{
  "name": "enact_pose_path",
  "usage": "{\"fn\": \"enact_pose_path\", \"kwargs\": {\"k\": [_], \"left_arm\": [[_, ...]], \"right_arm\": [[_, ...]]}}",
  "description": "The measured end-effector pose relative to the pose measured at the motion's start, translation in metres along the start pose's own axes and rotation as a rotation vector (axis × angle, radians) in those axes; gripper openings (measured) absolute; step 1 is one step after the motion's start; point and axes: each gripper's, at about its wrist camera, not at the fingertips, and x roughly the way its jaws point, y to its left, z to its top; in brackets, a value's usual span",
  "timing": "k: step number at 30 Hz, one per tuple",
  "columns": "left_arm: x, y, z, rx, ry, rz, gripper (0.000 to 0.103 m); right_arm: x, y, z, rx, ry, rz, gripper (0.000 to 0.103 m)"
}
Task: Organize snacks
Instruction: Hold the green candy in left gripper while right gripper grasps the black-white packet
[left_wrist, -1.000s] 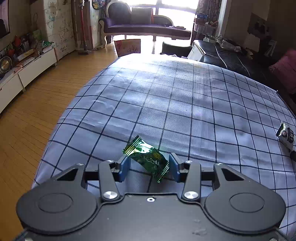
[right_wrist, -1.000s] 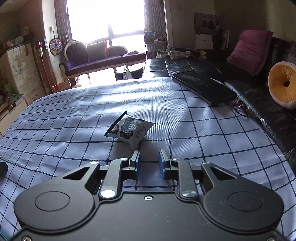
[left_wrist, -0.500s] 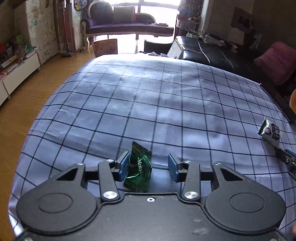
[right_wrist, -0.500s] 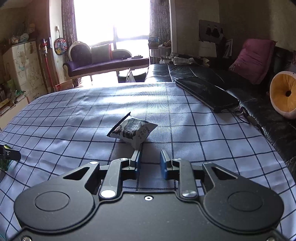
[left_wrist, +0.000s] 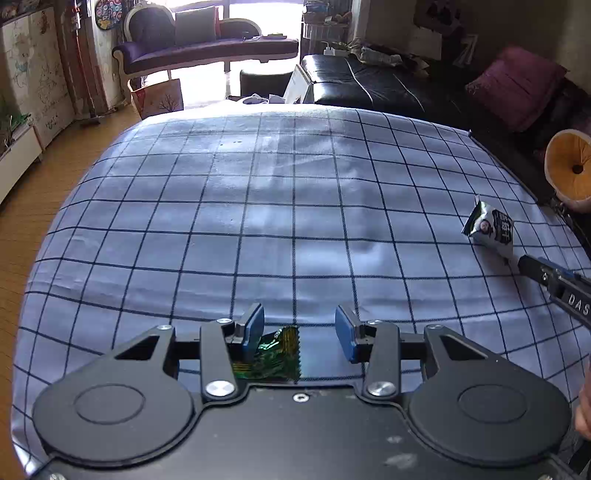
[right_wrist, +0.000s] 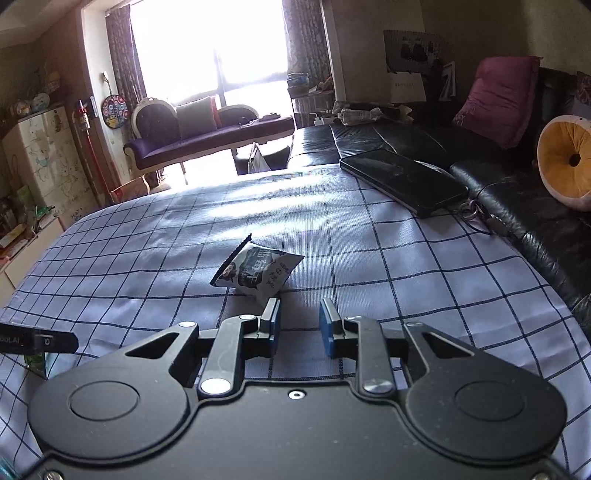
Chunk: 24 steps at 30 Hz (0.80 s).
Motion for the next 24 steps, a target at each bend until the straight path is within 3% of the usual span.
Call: {"fn": "enact_pose_path", "kwargs": {"k": [9, 14, 17, 21, 24], "left_arm": [[-0.024, 0.028, -0.029, 0.021, -0.02, 0.093, 0.045], [-0.021, 0.032, -0.037, 0.022, -0.003, 0.093, 0.045], [-0.018, 0.023, -0.033, 0.049, -0.013, 0.081, 0.043], [-0.007, 0.006, -0.021, 0.071, -0.025, 0.064, 0.028], [0.005, -0.008, -0.008, 0.069, -0.025, 0.039, 0.028]], "right_arm": [[0.0, 0.003, 0.0, -0.015, 0.0, 0.017, 0.035], [0.001, 0.006, -0.003, -0.031, 0.006, 0.019, 0.035], [0.001, 0.007, -0.003, -0.035, 0.007, 0.018, 0.035], [0.002, 0.007, -0.004, -0.038, 0.009, 0.012, 0.035], [0.003, 0.008, -0.005, -0.039, 0.01, 0.008, 0.035]]}}
